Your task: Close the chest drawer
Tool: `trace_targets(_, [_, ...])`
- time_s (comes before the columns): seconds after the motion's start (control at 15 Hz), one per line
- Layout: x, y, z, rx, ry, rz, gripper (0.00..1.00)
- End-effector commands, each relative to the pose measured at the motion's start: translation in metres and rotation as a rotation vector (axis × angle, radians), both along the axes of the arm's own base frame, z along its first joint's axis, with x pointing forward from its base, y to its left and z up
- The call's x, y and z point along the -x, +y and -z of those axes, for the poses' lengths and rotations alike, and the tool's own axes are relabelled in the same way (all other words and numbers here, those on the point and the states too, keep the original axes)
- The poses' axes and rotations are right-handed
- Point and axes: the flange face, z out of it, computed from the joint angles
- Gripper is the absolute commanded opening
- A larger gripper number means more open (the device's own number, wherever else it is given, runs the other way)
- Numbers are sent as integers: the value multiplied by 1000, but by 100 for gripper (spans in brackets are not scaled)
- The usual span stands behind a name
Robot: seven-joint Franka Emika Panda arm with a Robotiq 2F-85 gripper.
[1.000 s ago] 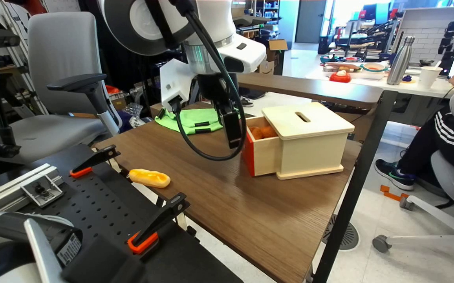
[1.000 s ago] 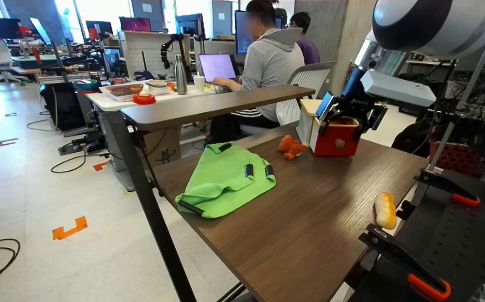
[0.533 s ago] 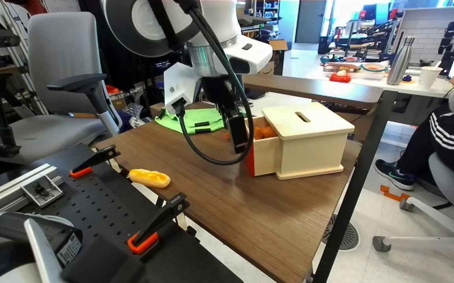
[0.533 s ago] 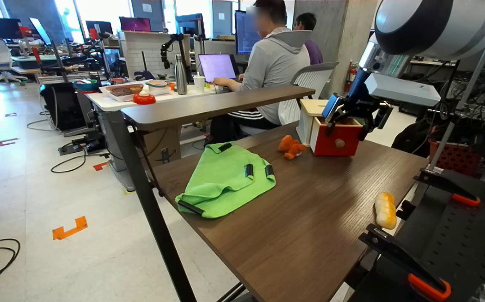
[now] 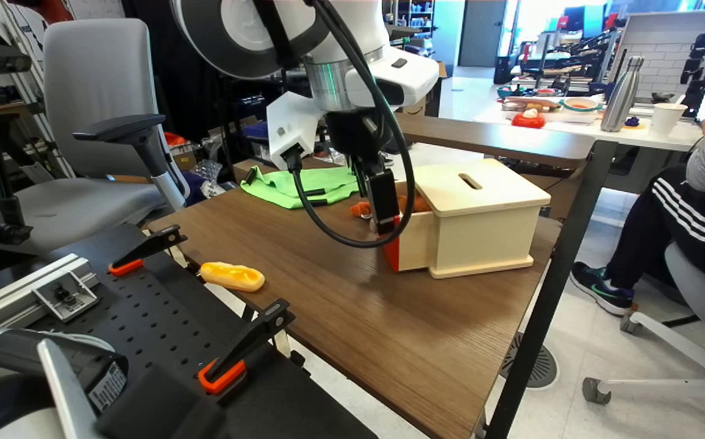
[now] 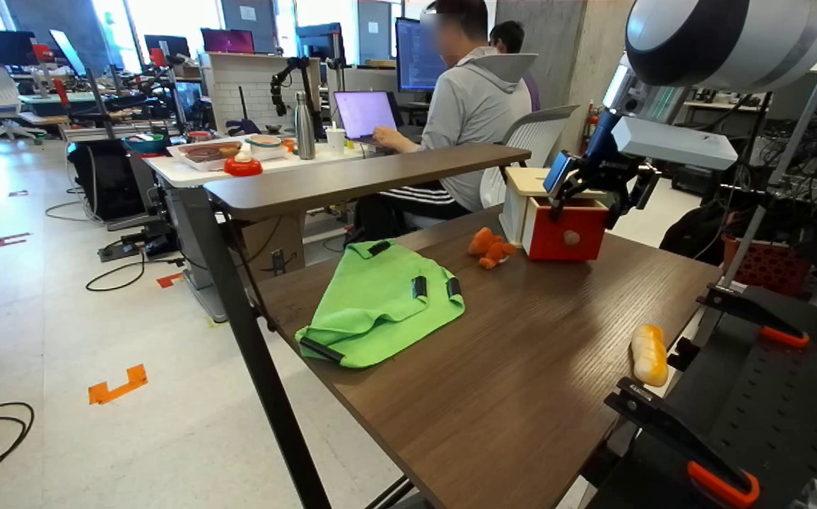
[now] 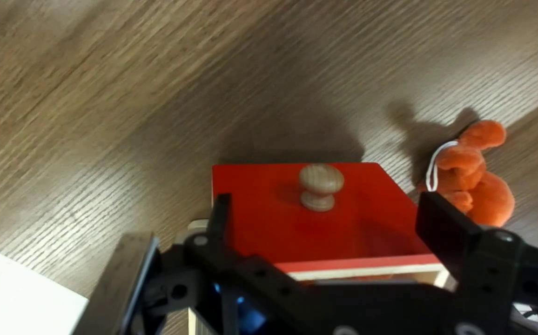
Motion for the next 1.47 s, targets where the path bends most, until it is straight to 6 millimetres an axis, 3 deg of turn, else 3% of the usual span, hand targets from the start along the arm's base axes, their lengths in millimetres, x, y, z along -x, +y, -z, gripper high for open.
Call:
trace_targets(0.0, [-23, -6, -2, -11, 21, 15, 100])
trace_targets(0.67, [-46, -22, 15, 9, 63, 26, 100])
trace_targets(1.4, [-58, -34, 18, 89, -17, 67, 100])
